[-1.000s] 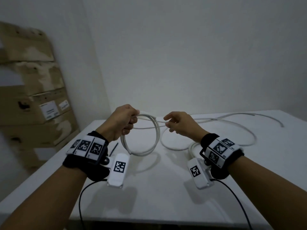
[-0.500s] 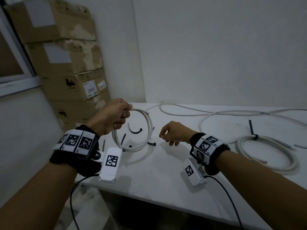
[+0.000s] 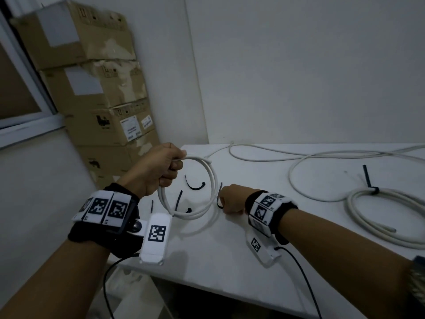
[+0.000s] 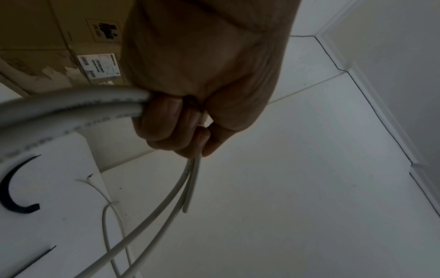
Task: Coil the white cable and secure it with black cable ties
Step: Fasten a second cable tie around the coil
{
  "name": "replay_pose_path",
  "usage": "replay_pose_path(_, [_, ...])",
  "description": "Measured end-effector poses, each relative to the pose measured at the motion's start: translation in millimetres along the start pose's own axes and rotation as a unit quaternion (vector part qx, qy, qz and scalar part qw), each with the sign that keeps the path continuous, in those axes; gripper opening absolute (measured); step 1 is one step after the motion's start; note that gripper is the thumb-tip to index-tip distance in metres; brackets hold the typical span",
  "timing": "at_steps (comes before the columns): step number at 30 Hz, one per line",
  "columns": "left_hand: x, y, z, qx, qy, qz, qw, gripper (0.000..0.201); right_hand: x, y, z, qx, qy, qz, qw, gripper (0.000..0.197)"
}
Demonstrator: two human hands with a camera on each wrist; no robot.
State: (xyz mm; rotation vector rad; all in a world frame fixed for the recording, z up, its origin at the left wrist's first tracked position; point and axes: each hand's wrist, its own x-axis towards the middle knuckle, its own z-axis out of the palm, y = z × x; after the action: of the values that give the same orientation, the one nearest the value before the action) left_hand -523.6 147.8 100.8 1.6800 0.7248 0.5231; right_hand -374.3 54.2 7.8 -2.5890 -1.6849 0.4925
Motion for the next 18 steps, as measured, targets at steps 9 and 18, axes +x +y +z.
replay_pose_path(9, [7.6, 17.8, 67.4, -0.018, -0.020, 0.018, 0.999, 0.028, -95.5, 82.6, -53.5, 0.201, 0.229, 0.061, 0.950, 0.030])
replay_pose_path(18, [16.3, 39.5, 202.1, -0.017, -0.072, 0.049, 0.996, 0.029, -208.7, 177.8, -40.1, 0.349, 0.521, 0.094, 0.773, 0.021])
